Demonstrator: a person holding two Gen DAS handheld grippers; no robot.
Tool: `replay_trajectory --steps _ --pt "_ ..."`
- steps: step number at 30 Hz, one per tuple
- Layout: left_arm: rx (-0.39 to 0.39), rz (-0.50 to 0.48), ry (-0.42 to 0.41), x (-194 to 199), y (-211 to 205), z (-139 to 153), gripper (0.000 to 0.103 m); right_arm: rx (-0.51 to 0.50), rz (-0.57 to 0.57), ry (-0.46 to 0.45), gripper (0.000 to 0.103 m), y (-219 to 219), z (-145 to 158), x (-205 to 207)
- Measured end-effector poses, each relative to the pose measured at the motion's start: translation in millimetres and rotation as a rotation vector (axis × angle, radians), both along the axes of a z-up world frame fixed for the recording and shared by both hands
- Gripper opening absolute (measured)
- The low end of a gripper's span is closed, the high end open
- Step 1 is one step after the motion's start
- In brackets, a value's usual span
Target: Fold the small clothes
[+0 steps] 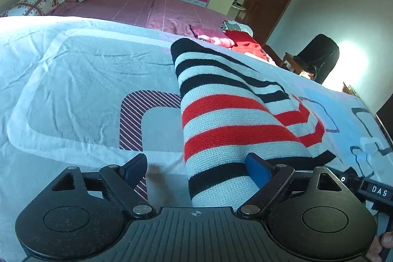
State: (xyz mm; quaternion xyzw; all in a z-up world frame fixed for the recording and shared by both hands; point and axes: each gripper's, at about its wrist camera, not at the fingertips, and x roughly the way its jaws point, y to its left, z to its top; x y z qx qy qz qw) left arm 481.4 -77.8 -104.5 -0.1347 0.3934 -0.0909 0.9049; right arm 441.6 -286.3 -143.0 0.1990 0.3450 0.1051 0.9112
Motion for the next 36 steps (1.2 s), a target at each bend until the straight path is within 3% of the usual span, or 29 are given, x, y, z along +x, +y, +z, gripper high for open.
replay_trajectory --steps 5,7,9,14,16,19,24,27,30,36 --pt "0.021 -0.002 -0.001 -1 1 5 0.086 0.029 -0.001 0.025 0.024 -3 -5 5" --pt "0.008 -0.007 -0.027 -11 4 14 0.077 0.058 -0.005 0.039 0.032 -8 2 3" --pt "-0.026 -0.019 -0.051 -27 9 22 0.077 0.061 -0.035 0.019 0.044 -15 12 -7" --pt "-0.045 -0.035 -0.025 -57 12 13 0.077 0.116 -0.024 0.052 0.039 -26 17 -29" --pt "-0.061 -0.020 -0.006 -62 14 5 0.077 0.096 0.000 0.090 0.033 -20 11 -32" --pt "-0.083 -0.006 0.008 -68 17 -4 0.078 0.044 0.000 0.096 0.034 -14 3 -35" --pt "-0.001 -0.033 -0.016 -73 8 -11 0.078 -0.033 0.000 0.080 0.035 -10 -11 -38" --pt "0.016 -0.036 -0.025 -71 7 -5 0.078 0.000 -0.012 0.081 0.037 -15 -8 -39" --pt "0.026 -0.017 -0.107 -67 14 12 0.078 0.039 -0.033 0.003 0.042 -25 10 -41" --pt "-0.075 0.011 -0.145 -20 26 24 0.078 0.097 -0.045 -0.037 0.049 -41 21 6"
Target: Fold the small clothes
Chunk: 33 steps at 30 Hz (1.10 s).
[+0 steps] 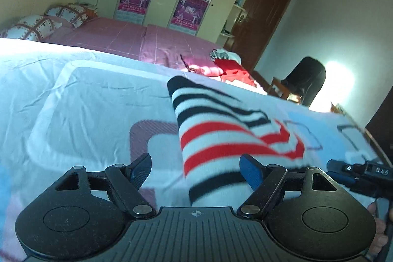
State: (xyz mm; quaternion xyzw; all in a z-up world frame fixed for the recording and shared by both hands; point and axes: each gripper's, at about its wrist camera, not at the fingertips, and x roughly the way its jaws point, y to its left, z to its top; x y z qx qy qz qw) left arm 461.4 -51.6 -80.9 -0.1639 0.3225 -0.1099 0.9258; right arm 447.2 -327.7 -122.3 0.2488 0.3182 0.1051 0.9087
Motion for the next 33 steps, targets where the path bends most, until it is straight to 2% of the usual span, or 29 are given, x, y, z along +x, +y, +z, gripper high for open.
replay_trajectory --steps 3,4,6,8,10,14,15,16,17,20,22,23,25,27,29,33 --pt "-0.102 -0.016 0.044 24 -1 -8 0.078 0.025 0.009 0.012 0.050 -4 -5 27" --pt "-0.120 -0.024 0.068 31 -2 -13 0.078 0.034 0.008 0.029 0.051 -5 -9 35" --pt "-0.108 -0.031 0.104 41 -8 -20 0.078 0.058 0.015 0.055 0.052 -7 -13 46" --pt "-0.090 -0.043 0.124 47 -15 -26 0.078 0.059 0.034 0.038 0.046 -6 -13 49" --pt "-0.076 -0.047 0.127 50 -20 -29 0.077 0.048 0.075 0.020 0.034 -1 -13 52" --pt "-0.069 -0.034 0.133 55 -23 -32 0.077 -0.014 0.119 0.023 0.024 11 -19 64" --pt "-0.067 -0.030 0.133 56 -25 -33 0.077 -0.022 0.126 0.021 0.018 12 -20 66" --pt "-0.066 -0.029 0.131 57 -25 -33 0.077 -0.045 0.130 0.005 0.011 14 -20 67" --pt "-0.064 -0.028 0.127 57 -26 -33 0.077 -0.080 0.130 -0.026 0.010 16 -19 65" --pt "-0.026 -0.037 0.091 56 -30 -31 0.077 -0.184 0.147 -0.135 0.010 28 -7 54" --pt "-0.026 -0.042 0.101 58 -31 -35 0.077 -0.237 0.141 -0.111 0.010 32 -13 55" --pt "-0.035 -0.042 0.109 59 -31 -37 0.078 -0.226 0.134 -0.075 0.010 29 -21 59" --pt "-0.030 -0.045 0.108 60 -32 -39 0.078 -0.188 0.125 -0.063 0.011 22 -28 61" --pt "-0.030 -0.046 0.109 61 -31 -40 0.078 -0.185 0.130 -0.052 0.013 20 -26 62" --pt "-0.037 -0.046 0.115 62 -28 -41 0.079 -0.202 0.128 -0.041 0.020 21 -25 64" --pt "-0.009 -0.032 0.129 61 -31 -29 0.079 -0.143 0.150 0.019 0.025 12 -15 66"
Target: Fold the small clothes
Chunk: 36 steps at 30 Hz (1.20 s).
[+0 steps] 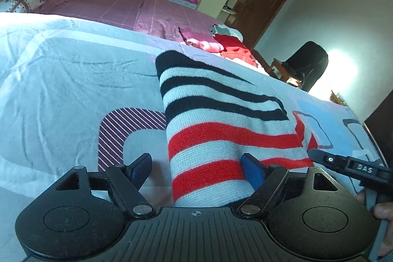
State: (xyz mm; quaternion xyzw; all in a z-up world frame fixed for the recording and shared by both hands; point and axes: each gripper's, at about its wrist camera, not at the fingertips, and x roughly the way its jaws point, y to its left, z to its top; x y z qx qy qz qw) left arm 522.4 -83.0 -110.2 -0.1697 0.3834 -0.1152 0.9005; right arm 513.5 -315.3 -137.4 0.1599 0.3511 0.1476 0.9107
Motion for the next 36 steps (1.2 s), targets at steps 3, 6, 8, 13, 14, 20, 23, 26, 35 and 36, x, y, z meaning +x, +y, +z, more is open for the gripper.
replay_trajectory --steps 3,6,8,13,14,20,23,26,35,36 --pt "0.003 -0.011 -0.034 -11 -1 13 0.079 0.030 0.010 -0.033 0.024 -4 17 -16" --pt "-0.008 -0.022 -0.049 -22 -3 18 0.079 0.057 0.011 -0.026 0.024 -8 24 -31" --pt "-0.008 -0.024 -0.049 -27 -3 18 0.079 0.075 0.018 -0.014 0.021 -9 24 -36" --pt "-0.008 -0.028 -0.030 -33 -5 13 0.079 0.082 0.032 -0.021 0.013 -5 20 -47" --pt "-0.003 -0.032 -0.023 -33 -6 11 0.079 0.071 0.040 -0.016 0.011 -4 17 -47" --pt "-0.030 -0.017 -0.004 -38 2 1 0.079 0.073 -0.011 0.054 0.016 -12 -3 -41" --pt "-0.061 -0.010 0.000 -43 11 1 0.079 0.131 -0.034 0.054 0.020 -20 4 -45" --pt "-0.107 -0.002 0.010 -48 20 -1 0.079 0.233 -0.062 0.068 0.024 -37 3 -49" --pt "-0.150 -0.023 0.031 -65 21 -11 0.079 0.104 0.018 0.075 0.012 -19 1 -57" --pt "-0.159 -0.020 0.035 -67 21 -13 0.079 0.144 0.007 0.078 0.012 -23 -4 -57"
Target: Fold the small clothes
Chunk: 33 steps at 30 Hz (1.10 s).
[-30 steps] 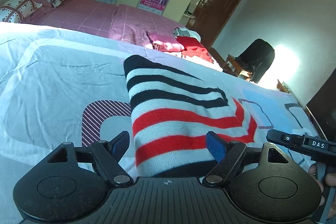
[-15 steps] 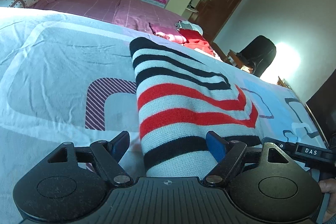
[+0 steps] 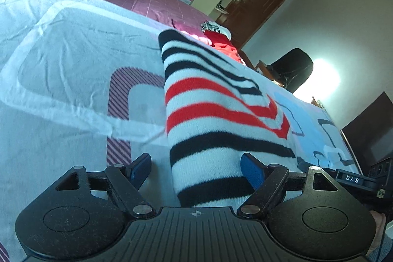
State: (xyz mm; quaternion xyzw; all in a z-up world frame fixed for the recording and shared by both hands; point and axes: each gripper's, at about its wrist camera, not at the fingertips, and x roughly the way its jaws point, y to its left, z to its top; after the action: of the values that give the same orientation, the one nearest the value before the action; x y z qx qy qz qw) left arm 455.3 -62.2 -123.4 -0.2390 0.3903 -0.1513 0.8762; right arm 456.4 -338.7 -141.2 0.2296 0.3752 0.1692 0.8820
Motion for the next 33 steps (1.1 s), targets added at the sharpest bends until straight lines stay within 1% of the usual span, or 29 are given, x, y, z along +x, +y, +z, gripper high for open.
replay_trajectory --steps 2,5,7,8,9,10,11,12,13,14,16,17,18,20,21,22,23,24,25,27,29,31,33 --pt "-0.017 0.011 0.006 -4 2 -2 0.079 0.070 -0.034 0.021 0.012 -10 -4 -1" --pt "-0.008 0.009 0.000 -11 3 0 0.079 0.121 -0.034 -0.020 0.012 -14 7 -14" --pt "-0.009 0.002 0.004 -17 3 -1 0.079 0.133 -0.013 -0.009 0.027 -13 9 -20" --pt "-0.007 0.001 0.007 -20 4 -2 0.079 0.131 -0.004 0.010 0.026 -11 8 -23" --pt "-0.007 -0.002 0.009 -23 4 -4 0.079 0.128 0.004 0.019 0.018 -9 5 -25" --pt "-0.009 -0.005 0.006 -24 4 -4 0.079 0.121 0.011 0.018 0.007 -6 2 -28" --pt "-0.013 -0.007 0.004 -26 4 -5 0.079 0.107 0.006 0.024 0.007 -4 -2 -28" --pt "-0.020 -0.009 0.005 -27 5 -5 0.079 0.151 -0.011 0.043 0.006 -6 -9 -32" --pt "-0.031 -0.013 0.005 -28 6 -5 0.079 0.247 -0.033 0.057 0.006 -14 -17 -33" --pt "-0.038 -0.020 0.006 -29 6 -6 0.079 0.308 -0.054 0.063 0.005 -20 -24 -34" --pt "-0.037 -0.031 0.007 -30 7 -7 0.079 0.337 -0.073 0.066 0.001 -26 -41 -34" --pt "-0.037 -0.032 0.009 -29 7 -7 0.079 0.372 -0.080 0.068 0.001 -30 -47 -34" --pt "-0.036 -0.034 0.011 -30 8 -6 0.079 0.374 -0.082 0.066 0.001 -30 -47 -35" --pt "-0.039 -0.038 0.015 -29 9 -5 0.079 0.345 -0.074 0.057 0.007 -26 -39 -35" --pt "-0.047 -0.043 0.016 -28 9 -4 0.079 0.352 -0.071 0.053 0.020 -26 -35 -34" --pt "-0.060 -0.047 0.017 -27 9 -4 0.079 0.357 -0.079 0.045 0.039 -28 -31 -34" --pt "-0.077 -0.053 0.019 -25 10 -4 0.079 0.350 -0.096 0.033 0.049 -30 -27 -33" --pt "-0.098 -0.060 0.021 -23 10 -5 0.079 0.341 -0.116 0.017 0.067 -34 -26 -32" --pt "-0.125 -0.065 0.025 -21 11 -6 0.079 0.338 -0.132 0.005 0.073 -38 -24 -30" --pt "-0.186 -0.079 0.044 -13 12 -10 0.079 0.353 -0.139 0.019 0.074 -45 -26 -20" --pt "-0.242 -0.076 0.068 -6 13 -15 0.079 0.382 -0.114 0.047 0.077 -49 -30 -8" --pt "-0.277 -0.073 0.085 1 14 -21 0.079 0.377 -0.088 0.065 0.077 -49 -34 2" --pt "-0.293 -0.078 0.094 7 14 -24 0.079 0.350 -0.061 0.084 0.076 -46 -39 10"
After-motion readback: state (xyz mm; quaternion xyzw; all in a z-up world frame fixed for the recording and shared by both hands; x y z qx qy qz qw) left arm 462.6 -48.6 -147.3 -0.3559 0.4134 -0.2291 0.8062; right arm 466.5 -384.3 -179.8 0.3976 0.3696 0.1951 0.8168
